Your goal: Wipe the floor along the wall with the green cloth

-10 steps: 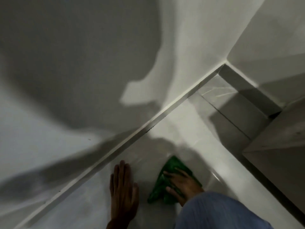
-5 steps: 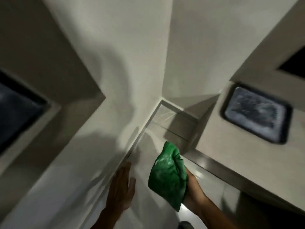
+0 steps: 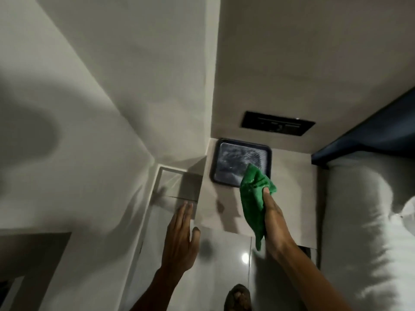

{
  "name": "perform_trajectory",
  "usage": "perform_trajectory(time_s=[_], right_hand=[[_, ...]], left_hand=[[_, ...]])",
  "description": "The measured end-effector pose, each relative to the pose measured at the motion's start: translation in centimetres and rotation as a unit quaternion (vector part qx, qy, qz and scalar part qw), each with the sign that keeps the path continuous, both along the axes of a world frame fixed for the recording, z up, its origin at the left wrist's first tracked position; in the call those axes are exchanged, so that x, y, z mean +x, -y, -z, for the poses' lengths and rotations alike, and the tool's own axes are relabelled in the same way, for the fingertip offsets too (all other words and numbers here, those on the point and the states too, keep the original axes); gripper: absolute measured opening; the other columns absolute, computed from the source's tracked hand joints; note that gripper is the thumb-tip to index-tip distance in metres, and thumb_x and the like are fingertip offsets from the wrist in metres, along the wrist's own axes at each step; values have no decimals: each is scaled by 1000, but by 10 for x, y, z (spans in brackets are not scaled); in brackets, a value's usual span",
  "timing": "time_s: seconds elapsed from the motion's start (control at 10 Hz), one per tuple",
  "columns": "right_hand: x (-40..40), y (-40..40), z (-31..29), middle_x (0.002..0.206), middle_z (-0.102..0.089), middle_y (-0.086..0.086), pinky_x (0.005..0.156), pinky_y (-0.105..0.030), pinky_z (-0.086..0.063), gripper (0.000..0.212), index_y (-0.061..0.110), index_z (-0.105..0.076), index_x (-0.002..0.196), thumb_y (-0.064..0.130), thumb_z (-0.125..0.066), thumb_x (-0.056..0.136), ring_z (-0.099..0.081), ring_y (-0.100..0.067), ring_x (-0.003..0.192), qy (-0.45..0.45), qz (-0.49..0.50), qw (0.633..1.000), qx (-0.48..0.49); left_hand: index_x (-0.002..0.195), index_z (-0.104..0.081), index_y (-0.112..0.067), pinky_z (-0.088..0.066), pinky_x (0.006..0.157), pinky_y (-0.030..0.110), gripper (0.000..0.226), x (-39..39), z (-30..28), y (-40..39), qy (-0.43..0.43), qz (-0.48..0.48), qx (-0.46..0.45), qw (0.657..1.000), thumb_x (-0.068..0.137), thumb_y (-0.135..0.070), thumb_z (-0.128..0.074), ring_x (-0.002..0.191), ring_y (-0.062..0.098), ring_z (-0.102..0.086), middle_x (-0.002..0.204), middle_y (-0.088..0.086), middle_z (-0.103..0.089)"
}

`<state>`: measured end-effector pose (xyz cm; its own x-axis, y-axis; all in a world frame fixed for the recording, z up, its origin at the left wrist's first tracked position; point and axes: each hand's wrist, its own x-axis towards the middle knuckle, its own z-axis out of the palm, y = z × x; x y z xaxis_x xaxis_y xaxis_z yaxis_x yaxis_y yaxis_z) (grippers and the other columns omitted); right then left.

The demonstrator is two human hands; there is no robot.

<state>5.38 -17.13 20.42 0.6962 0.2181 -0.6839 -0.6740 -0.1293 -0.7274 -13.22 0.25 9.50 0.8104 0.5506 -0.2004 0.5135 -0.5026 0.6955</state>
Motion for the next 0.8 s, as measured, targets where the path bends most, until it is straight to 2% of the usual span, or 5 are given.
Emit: perform_trajectory(time_s=[0.2, 0.4, 0.5, 0.6, 0.8], right_hand=[[69, -18, 22, 119, -77, -3, 107, -48, -60, 47, 13, -65, 140, 47, -40, 118, -74, -16, 109, 247, -46, 957, -144], [124, -63, 100, 134, -74, -23, 130, -59, -34, 51, 9, -62, 126, 48, -30, 118, -67, -40, 130, 420, -158, 797, -404], [117, -72, 161, 179, -34, -15, 139, -60, -11, 72, 20, -45, 164, 66, -22, 113, -24, -35, 169, 368, -358, 769, -383], [97, -61, 208, 186, 12, -3, 138, -60, 6, 80, 36, -6, 176, 75, -16, 107, 16, -31, 172, 382, -451, 712, -379], [102, -59, 166, 187, 5, 2, 138, -58, 10, 77, 36, -15, 175, 70, -20, 107, 11, -24, 173, 363, -367, 792, -326]], left_hand=[[176, -22, -18, -27, 138, 53, 77, 61, 43, 7, -11, 93, 75, 993, 108, -50, -37, 173, 21, -15, 187, 3, -16], [175, -20, -7, -25, 138, 57, 87, 67, 106, 21, -10, 194, 133, 972, 112, -62, -45, 175, 29, -9, 187, 12, -13], [175, -19, -7, -20, 140, 57, 91, 66, 127, 25, -32, 203, 160, 966, 111, -66, -45, 175, 27, -7, 187, 11, -12], [175, -18, -8, -9, 142, 51, 90, 64, 139, 28, -37, 202, 191, 960, 111, -67, -40, 175, 26, -5, 188, 11, -9], [177, -14, -11, -17, 140, 58, 90, 67, 123, 22, -28, 207, 131, 969, 112, -68, -37, 175, 26, -1, 188, 8, -3]])
